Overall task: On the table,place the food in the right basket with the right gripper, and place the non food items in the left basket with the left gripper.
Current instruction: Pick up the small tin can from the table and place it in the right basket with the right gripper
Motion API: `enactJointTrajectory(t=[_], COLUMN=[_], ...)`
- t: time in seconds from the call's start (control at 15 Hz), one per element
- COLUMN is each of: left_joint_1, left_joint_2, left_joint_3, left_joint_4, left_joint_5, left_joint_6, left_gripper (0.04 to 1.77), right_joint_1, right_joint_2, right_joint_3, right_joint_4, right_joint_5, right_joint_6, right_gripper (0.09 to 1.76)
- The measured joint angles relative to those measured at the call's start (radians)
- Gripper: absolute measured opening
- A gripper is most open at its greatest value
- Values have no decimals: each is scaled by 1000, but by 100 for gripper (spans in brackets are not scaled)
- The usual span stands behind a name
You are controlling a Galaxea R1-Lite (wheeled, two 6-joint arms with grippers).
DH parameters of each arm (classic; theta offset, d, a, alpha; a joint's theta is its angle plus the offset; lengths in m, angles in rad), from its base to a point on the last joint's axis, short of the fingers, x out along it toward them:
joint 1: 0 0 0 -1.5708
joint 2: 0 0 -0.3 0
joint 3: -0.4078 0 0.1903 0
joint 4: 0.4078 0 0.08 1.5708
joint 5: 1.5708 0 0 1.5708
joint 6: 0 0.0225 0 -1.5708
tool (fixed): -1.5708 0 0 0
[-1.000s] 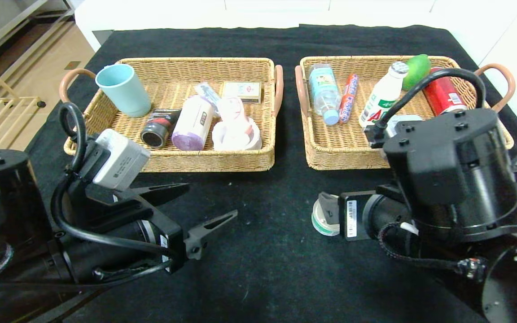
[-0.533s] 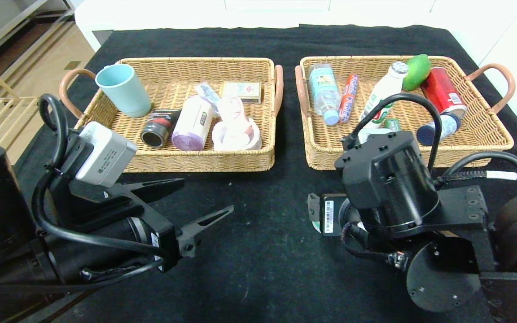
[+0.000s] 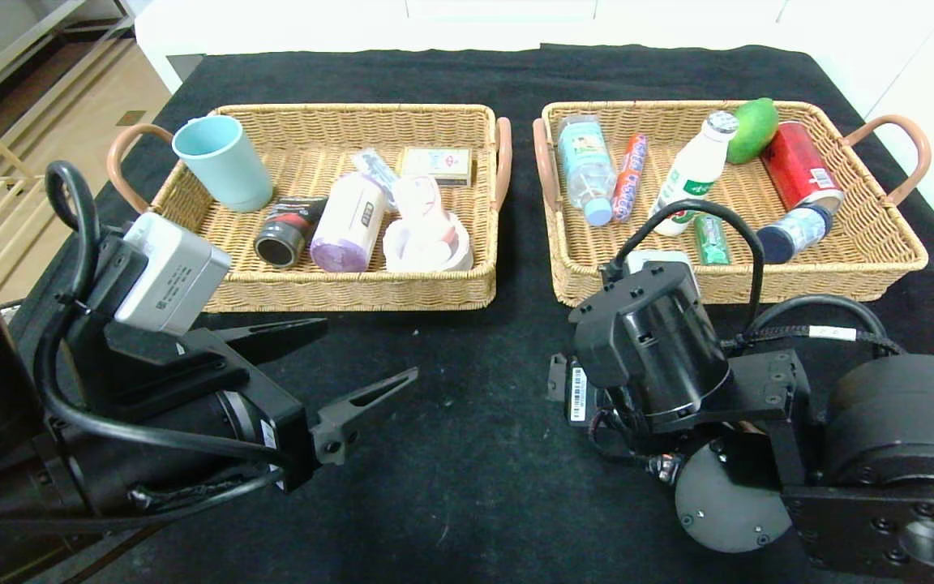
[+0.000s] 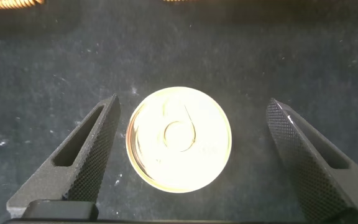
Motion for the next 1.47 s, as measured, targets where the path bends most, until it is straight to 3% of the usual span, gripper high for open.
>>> enactJointTrajectory(t=[1.47], left_joint_1=[-4], left_joint_2=[-1], left_joint_3=[4], left_joint_4=[1], left_joint_5=[-15], left_joint_6=[0], left_gripper=[172], right_joint_1=[-6], right_joint_2=[63], right_joint_3=[2], right_joint_4=[-16], right_joint_5=[1], right_joint_6=[29], right_gripper=[171])
